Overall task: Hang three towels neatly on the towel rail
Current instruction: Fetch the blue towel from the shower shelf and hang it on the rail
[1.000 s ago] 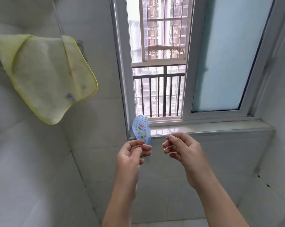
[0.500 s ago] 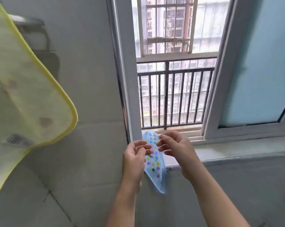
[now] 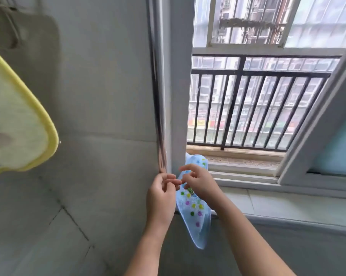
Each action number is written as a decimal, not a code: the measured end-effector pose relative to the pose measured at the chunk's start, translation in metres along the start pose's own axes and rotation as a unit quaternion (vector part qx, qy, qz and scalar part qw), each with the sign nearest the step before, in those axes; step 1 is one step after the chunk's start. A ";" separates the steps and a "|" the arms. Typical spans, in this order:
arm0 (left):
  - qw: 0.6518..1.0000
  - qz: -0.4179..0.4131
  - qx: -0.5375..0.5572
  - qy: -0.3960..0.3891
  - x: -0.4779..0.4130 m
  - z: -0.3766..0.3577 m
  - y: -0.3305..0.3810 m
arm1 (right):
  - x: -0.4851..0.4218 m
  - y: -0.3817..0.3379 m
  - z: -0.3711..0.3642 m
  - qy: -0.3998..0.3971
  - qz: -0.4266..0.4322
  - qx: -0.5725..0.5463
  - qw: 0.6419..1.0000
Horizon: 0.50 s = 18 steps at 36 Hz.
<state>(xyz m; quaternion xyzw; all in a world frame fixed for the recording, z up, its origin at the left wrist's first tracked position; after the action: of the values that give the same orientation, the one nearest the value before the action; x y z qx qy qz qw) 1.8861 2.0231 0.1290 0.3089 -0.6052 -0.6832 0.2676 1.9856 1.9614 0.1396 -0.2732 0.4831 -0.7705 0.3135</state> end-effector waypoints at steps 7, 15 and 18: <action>1.000 0.004 -0.016 0.004 0.002 0.001 -0.003 | -0.023 0.014 -0.010 -0.040 -0.008 0.115 0.993; 1.000 -0.023 -0.014 -0.013 0.006 -0.008 0.004 | -0.028 0.021 -0.009 -0.012 0.013 0.254 0.967; 0.999 -0.030 -0.027 -0.018 0.006 -0.012 0.006 | -0.025 0.016 0.000 0.012 0.038 0.228 0.973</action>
<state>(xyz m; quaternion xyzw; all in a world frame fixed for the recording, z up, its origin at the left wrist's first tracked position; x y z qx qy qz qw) 1.8906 2.0102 0.1339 0.3072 -0.5813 -0.7128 0.2443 2.0058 1.9746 0.1218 -0.1666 0.3085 -0.8513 0.3904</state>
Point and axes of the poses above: each hand's wrist, its own x-axis away from the middle knuckle, its own z-axis out of the back of the hand, y = z × x, the point moved 1 cm from there along -x, towards the middle knuckle, and after that the axes turned 6 degrees about -y, right-handed, at the moved point
